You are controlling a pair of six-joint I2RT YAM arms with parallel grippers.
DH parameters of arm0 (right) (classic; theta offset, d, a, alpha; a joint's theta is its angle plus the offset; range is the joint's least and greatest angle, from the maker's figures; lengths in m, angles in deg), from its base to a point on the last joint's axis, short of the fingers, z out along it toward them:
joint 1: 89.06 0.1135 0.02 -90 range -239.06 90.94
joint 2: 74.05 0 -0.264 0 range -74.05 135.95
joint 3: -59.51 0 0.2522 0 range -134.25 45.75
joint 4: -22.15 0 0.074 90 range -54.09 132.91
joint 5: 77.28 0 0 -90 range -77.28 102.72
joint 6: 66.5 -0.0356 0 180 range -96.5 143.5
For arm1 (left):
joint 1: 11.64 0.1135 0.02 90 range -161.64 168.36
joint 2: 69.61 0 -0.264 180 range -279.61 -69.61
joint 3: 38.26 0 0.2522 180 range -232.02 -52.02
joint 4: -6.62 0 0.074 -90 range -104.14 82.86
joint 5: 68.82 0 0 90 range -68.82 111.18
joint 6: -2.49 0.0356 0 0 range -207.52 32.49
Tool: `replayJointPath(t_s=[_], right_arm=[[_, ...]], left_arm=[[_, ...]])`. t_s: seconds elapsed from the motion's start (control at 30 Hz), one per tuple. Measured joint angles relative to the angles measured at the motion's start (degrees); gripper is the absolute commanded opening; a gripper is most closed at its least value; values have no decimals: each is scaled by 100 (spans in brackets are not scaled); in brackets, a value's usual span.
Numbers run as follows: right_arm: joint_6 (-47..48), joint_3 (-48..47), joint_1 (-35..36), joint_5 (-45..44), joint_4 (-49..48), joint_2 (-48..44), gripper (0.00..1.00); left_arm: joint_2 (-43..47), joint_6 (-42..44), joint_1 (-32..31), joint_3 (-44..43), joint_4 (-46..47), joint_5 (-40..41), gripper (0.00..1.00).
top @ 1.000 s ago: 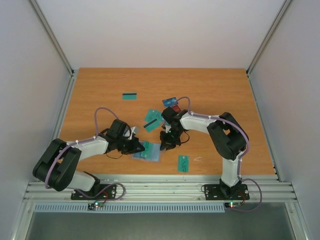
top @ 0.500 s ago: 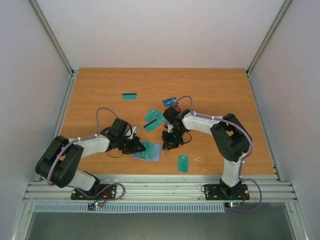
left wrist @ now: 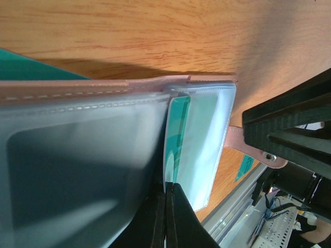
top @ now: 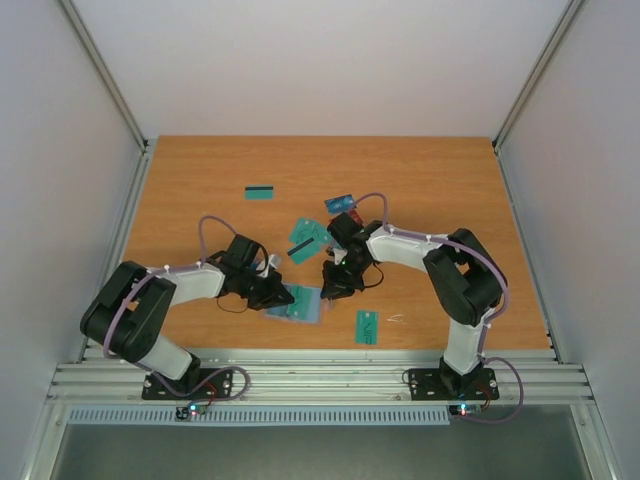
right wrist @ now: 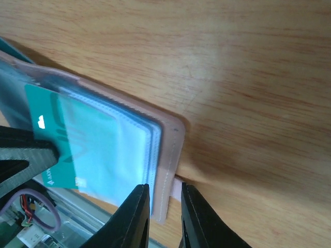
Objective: Put the credit cards into the card holder
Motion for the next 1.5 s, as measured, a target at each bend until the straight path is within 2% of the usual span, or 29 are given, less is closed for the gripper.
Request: replayJointPath(t_s=[0.13, 0.3, 0.53, 0.97, 1.07, 1.5], right_arm=[[-22, 160, 0, 33, -144, 122, 17], [-37, 195, -26, 214, -227, 190, 9], [-33, 195, -46, 299, -238, 243, 8], [-35, 197, -66, 293, -210, 240, 8], [-35, 197, -66, 286, -210, 240, 8], [-39, 199, -55, 144, -210, 170, 9]], left_arm=[[-96, -90, -28, -48, 7, -46, 0], [-247, -199, -127, -116, 83, -87, 0], [-625, -304, -315, -306, 238, -234, 0], [-654, -328, -428, -411, 153, -157, 1], [-645, -310, -452, -463, 48, -101, 4], [-332, -92, -586, -599, -632, 315, 35]])
